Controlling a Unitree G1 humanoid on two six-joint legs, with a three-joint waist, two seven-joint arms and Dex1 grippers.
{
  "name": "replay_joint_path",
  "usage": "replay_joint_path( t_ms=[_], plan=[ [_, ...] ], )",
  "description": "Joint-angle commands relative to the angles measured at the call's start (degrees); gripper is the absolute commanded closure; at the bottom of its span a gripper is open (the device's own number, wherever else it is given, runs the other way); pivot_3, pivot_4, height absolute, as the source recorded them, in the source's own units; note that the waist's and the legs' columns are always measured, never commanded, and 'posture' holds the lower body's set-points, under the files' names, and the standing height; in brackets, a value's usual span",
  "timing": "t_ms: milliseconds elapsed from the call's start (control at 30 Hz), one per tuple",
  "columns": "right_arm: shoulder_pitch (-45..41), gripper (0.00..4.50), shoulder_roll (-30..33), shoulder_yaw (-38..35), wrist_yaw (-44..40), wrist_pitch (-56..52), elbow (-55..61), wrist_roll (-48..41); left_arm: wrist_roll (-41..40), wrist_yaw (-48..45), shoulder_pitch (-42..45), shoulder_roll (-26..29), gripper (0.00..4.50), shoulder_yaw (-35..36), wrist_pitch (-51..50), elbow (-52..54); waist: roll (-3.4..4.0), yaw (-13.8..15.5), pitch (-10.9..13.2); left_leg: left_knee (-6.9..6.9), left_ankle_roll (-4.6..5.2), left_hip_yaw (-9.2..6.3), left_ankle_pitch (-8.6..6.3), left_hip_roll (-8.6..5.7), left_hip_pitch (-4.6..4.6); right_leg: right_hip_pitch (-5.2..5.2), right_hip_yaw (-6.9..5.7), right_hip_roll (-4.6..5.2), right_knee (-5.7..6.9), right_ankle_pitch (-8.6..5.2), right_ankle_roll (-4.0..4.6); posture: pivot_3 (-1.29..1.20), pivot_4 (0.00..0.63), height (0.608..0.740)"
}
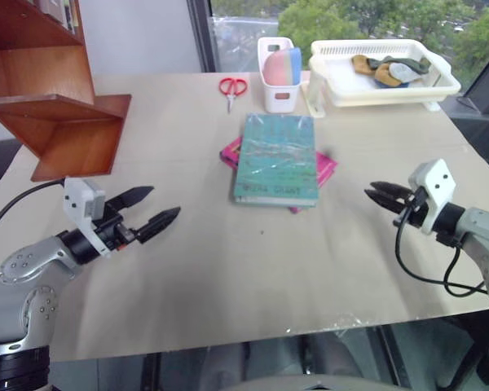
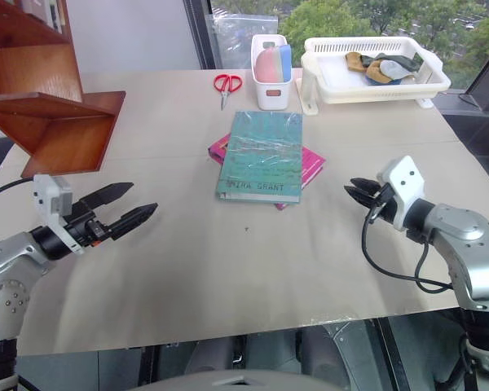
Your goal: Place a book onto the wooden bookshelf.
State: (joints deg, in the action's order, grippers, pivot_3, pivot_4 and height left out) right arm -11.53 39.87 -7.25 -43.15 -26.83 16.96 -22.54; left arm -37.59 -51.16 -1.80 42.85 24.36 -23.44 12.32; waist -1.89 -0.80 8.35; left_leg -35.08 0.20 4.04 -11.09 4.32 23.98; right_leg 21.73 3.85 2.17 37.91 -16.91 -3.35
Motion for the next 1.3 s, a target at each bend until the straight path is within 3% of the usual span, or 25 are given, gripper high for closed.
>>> replay_joint_path(
  t_ms=[33,267,533,700,933,1067,1300],
  plan=[
    [-2.4,4.42,-0.4,0.7,0.6,0.9,-0.2,1.0,-0.6,0.1,0.6,0.2,0.00,0.7,0.2,2.6,0.00,0.0,0.0,0.00,0.00,0.00,0.00,0.00,0.00,0.00,0.00,0.00,0.00,0.00,0.00,0.00,0.150,0.740],
    [-13.7,4.42,-4.1,8.3,3.8,3.8,-12.0,9.5,0.0,0.6,1.9,0.0,0.00,-0.9,0.1,2.8,0.02,-0.2,0.0,-0.04,0.00,0.01,0.00,0.02,-0.01,0.00,0.01,-0.04,0.04,0.00,0.00,0.00,0.150,0.740],
    [-35.9,4.42,-11.8,17.3,1.4,20.0,-43.9,20.1,-1.5,0.5,2.7,0.8,0.00,-0.4,-1.5,4.8,0.19,-0.4,0.3,-0.10,0.00,0.03,0.01,0.01,0.03,0.04,0.04,-0.06,0.07,0.01,-0.01,0.00,0.150,0.740],
    [-45.9,4.42,-18.0,18.5,-2.3,25.5,-54.5,20.9,-1.9,1.4,0.6,0.5,0.00,1.0,-2.3,6.5,0.27,-1.2,0.3,-0.04,0.00,0.00,0.00,0.02,0.06,0.05,0.03,-0.08,0.05,0.01,0.00,0.00,0.150,0.740],
    [-49.1,4.42,-24.2,24.1,-4.0,29.8,-61.2,27.3,-3.3,3.7,-3.3,-0.8,0.00,3.1,-3.1,10.7,0.28,-1.5,0.3,-0.15,-0.03,-0.04,0.00,0.04,0.56,0.54,-0.02,-0.06,0.18,0.02,0.00,0.00,0.150,0.740],
    [-50.3,4.42,-25.3,26.6,-5.2,32.9,-67.4,30.6,-3.9,5.0,-5.0,-1.3,0.00,4.2,-3.4,12.5,0.26,-1.6,0.3,-0.28,-0.04,0.02,0.00,0.02,0.73,0.81,0.03,-0.03,0.43,0.02,0.00,0.00,0.150,0.740],
    [-47.8,4.42,-23.7,27.5,-13.6,38.0,-65.5,30.4,-4.6,6.6,-6.6,-2.0,0.00,5.0,-3.6,14.5,0.25,-1.6,0.3,-0.37,-0.04,0.00,0.01,0.03,0.62,0.82,0.03,-0.05,0.75,0.01,0.01,0.00,0.150,0.740]
  ],
)
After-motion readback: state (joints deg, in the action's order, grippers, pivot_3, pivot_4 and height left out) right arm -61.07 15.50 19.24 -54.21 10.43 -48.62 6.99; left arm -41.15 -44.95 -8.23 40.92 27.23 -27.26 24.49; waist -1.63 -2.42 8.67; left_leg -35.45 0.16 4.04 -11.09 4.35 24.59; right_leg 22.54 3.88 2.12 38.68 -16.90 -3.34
